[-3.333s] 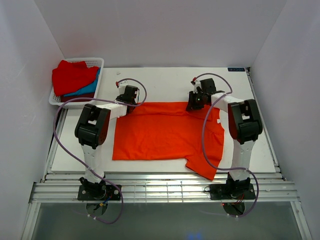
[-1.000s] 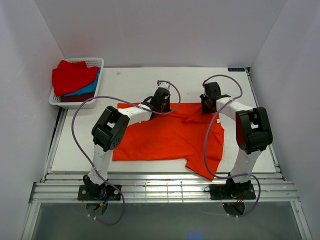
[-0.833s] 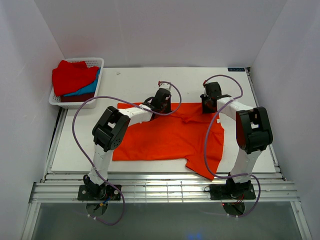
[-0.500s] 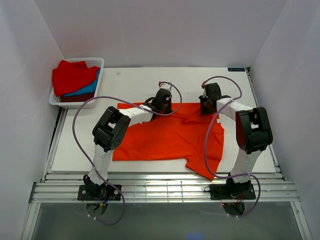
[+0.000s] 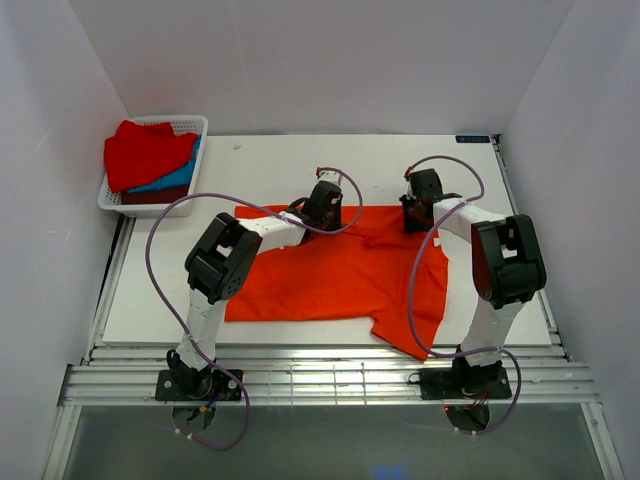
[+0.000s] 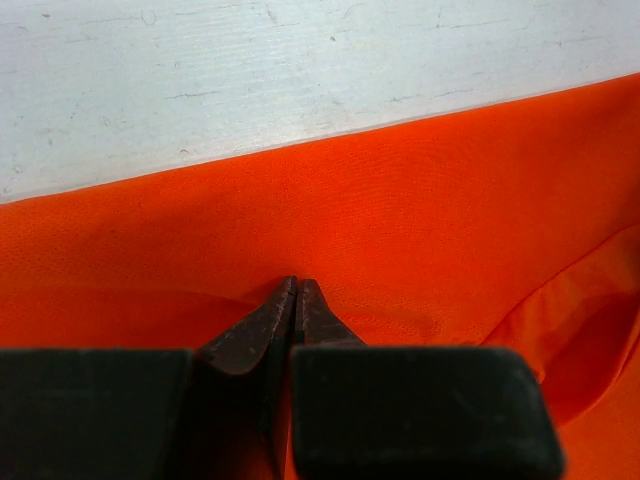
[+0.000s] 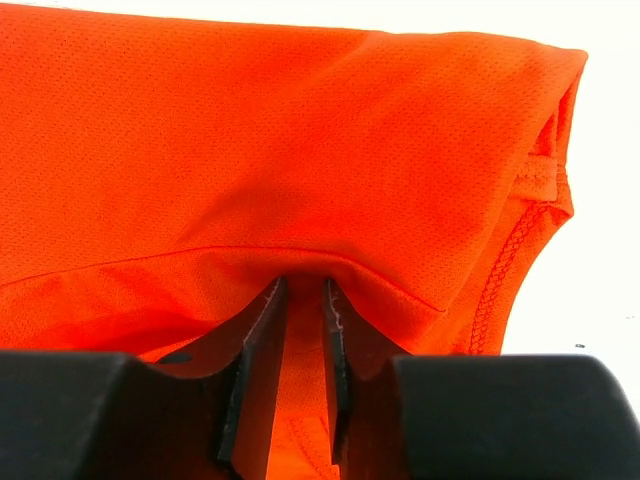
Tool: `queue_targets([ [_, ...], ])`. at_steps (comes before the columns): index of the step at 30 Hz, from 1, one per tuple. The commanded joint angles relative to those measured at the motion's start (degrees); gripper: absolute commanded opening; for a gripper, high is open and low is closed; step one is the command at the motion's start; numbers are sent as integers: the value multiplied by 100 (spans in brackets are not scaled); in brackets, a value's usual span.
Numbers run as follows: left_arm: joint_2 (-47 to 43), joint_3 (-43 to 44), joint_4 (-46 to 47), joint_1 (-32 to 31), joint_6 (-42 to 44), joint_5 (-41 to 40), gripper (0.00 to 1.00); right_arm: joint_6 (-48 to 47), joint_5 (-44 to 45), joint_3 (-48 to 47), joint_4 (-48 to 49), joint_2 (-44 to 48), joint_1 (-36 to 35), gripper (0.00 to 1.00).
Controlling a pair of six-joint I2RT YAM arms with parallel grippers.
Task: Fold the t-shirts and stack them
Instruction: Fold the tshirt
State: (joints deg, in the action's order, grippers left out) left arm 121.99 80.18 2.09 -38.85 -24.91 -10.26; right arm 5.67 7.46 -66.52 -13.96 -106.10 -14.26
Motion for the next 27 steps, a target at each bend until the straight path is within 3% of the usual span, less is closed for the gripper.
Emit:
queue_targets([
  [1,-202,-20,37,-35,12,-81,14,4,124,-2,-90,178,11,26],
  [4,-211,-3,20,-35,12,-99,14,-22,36,43,-90,178,11,13],
  [7,-194,24,-24,-35,12,-116,13,-49,-26,95,-90,221,11,8],
  [17,-194,41,-94,-35,-5,-169,12,13,-316,447,-537,1170,-33,8],
  [27,-211,59,-130,-35,47,-143,12,329,220,877,-1522,1391,-305,8],
])
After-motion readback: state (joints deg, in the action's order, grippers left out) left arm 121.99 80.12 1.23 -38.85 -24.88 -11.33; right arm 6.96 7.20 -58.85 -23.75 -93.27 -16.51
